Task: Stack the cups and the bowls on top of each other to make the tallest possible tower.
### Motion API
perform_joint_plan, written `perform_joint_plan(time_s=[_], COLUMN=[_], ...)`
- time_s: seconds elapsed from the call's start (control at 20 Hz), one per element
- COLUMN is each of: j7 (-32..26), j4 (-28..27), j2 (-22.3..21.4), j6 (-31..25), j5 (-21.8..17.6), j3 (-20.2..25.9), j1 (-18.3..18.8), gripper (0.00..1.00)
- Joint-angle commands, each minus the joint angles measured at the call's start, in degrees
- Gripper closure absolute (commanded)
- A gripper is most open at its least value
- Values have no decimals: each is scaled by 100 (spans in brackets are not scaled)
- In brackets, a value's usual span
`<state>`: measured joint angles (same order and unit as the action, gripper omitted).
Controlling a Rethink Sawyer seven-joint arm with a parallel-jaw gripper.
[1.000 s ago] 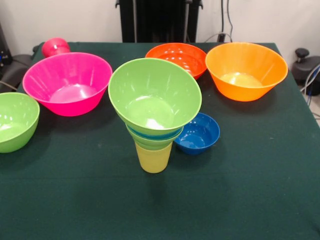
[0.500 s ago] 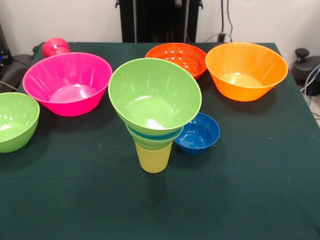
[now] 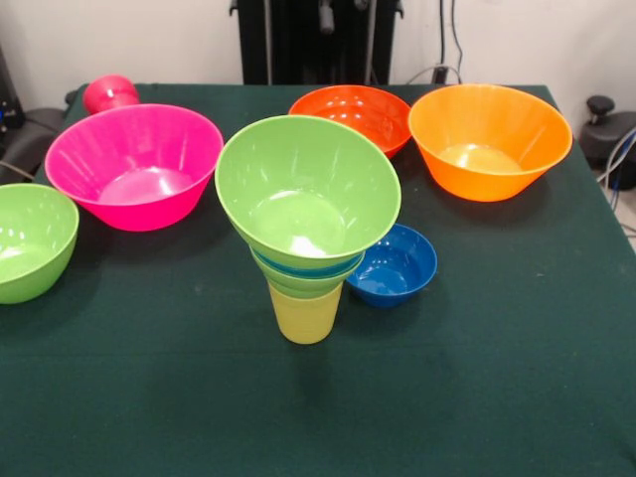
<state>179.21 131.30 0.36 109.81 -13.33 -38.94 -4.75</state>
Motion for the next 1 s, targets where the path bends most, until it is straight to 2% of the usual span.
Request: perform_joint_plan(time_s=[0.05, 0.7, 1.0], j7=[-183, -113, -223], j4=[372, 381, 207], j2=[1230, 1075, 1107], j6=[-2754, -2954, -3375], j5=[-405, -365, -529], j3=[719, 763, 770], j1=[-60, -214, -313], gripper=[0, 0, 0])
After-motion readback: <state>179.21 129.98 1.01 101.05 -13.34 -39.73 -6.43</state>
